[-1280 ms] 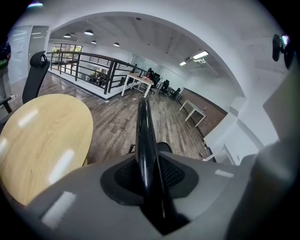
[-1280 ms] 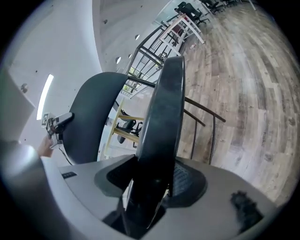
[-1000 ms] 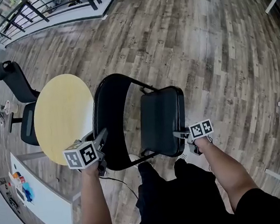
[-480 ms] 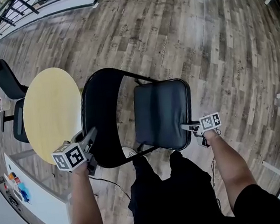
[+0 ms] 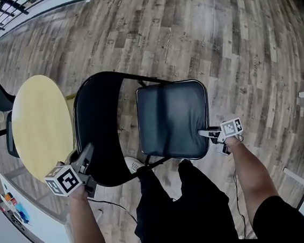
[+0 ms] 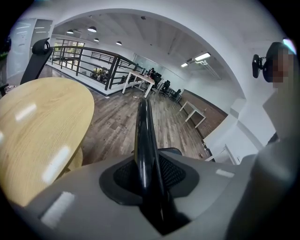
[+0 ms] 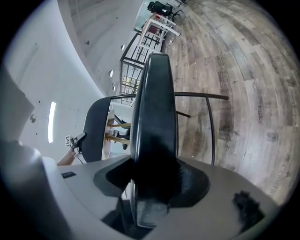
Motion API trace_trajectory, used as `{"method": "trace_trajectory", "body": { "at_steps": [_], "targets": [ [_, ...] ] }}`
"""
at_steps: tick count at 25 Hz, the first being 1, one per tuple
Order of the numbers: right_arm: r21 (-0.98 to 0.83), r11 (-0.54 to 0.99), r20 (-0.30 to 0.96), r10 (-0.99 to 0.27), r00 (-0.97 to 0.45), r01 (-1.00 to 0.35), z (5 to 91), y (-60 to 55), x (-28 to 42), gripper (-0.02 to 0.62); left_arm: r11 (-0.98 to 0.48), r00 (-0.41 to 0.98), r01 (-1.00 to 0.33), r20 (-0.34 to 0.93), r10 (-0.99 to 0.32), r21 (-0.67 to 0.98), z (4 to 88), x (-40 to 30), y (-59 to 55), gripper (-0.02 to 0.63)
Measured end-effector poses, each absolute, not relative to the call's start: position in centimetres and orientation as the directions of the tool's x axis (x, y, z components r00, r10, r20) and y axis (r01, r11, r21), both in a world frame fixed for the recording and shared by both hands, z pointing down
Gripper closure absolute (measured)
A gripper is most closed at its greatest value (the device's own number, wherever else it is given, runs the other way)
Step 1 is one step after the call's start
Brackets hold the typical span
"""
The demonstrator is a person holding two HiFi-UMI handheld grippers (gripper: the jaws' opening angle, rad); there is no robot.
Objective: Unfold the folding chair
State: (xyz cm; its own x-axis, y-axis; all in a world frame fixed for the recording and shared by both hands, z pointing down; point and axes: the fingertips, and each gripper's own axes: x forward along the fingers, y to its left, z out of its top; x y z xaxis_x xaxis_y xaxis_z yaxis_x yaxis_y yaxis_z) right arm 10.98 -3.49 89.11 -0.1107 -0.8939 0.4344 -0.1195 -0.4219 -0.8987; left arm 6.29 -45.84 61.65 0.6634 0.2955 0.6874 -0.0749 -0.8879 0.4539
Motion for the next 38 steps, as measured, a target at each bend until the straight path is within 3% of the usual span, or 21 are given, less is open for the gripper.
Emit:
{"method": "trace_trajectory", "body": {
  "at_steps": [18, 38],
  "targets": [
    [-0.926, -0.367, 0.373, -0.926, -0.062, -0.082, 97.4, 3.4, 12.2, 0.356, -0.884, 0.668, -0.074, 0.682, 0.299, 0.461, 66.5, 6.8, -43.7, 0.488],
    [-0.952, -0.294, 0.299, -0.953, -0.056, -0.083, 101.7, 8.0, 13.0, 0.353, -0.852, 0.666, -0.048, 0.653, 0.361, 0.521, 66.3, 8.0, -35.1, 0.509]
  ]
}}
